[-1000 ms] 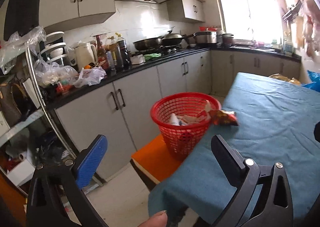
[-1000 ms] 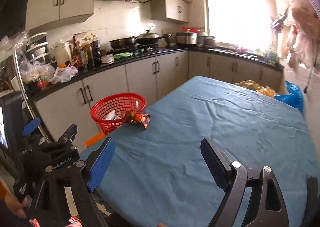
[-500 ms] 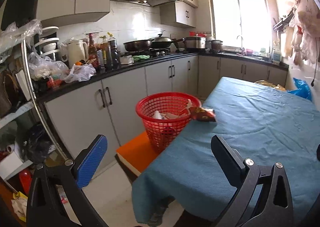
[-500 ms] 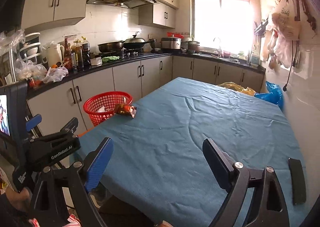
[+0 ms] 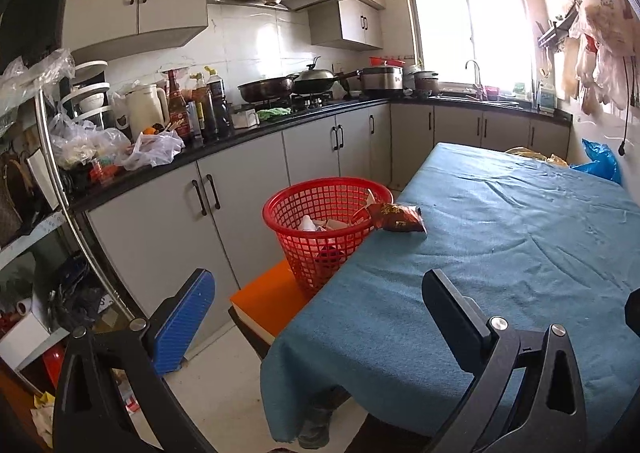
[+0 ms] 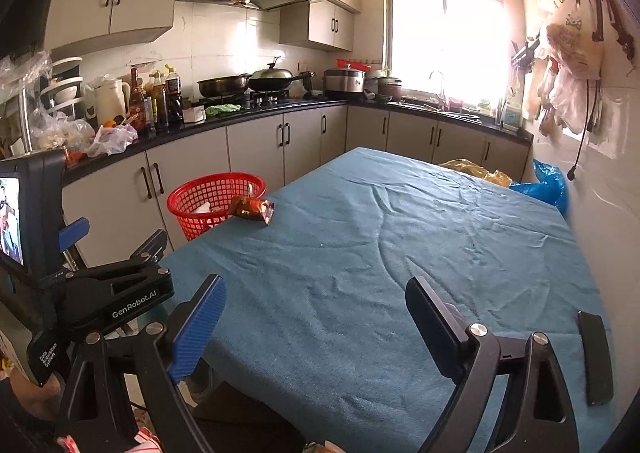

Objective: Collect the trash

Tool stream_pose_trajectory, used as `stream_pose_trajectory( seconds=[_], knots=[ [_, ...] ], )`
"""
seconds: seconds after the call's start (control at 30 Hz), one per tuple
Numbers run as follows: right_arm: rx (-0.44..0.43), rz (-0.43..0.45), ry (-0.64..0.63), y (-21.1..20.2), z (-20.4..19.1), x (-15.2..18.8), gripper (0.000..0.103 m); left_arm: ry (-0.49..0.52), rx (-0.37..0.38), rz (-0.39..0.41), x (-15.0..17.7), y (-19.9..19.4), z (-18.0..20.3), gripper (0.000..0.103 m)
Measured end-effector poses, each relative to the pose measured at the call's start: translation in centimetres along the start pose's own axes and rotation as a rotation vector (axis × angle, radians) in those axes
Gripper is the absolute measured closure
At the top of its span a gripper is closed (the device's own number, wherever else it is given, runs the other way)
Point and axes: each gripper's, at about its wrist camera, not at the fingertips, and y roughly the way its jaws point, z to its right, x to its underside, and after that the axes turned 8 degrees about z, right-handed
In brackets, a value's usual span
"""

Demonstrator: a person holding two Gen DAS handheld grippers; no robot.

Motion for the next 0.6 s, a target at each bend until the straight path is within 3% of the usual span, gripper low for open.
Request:
stream_pose_trajectory(
  seconds=[0.6],
  knots=[
    [-0.002,-0.022,-0.003,0.48,-0.42,0.56,0.009,0.016,-0.014,-0.003,0.33,0.16,0.31,0.000]
  ],
)
